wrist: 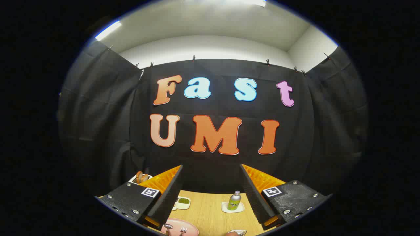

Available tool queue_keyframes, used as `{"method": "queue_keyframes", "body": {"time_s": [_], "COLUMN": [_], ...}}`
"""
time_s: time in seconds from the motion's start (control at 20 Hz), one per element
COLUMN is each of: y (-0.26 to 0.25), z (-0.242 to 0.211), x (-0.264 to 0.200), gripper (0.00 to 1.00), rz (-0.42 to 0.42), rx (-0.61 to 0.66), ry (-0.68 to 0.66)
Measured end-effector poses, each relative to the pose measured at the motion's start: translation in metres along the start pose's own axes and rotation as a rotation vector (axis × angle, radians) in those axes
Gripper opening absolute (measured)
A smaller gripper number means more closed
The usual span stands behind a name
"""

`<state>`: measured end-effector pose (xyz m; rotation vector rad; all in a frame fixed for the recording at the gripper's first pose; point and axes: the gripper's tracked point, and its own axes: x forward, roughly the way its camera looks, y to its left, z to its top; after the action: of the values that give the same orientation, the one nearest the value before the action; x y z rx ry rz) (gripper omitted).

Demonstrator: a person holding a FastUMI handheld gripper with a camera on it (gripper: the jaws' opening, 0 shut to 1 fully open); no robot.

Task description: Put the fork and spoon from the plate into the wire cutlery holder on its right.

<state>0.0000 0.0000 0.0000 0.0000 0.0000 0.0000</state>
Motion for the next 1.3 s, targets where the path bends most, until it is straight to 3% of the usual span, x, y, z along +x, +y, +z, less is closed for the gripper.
{"method": "queue_keyframes", "body": {"time_s": [0.8, 1.0, 1.3], "y": [0.008, 0.02, 0.052], "z": [-0.008, -0.041, -0.117], "x": [-0.007, -0.009, -0.016], "gripper": [0.98, 0.98, 0.98], "rz": [0.018, 0.036, 0.111], "rx": [0.011, -0.001, 0.02], "ry": [0.003, 0.093, 0.33]}}
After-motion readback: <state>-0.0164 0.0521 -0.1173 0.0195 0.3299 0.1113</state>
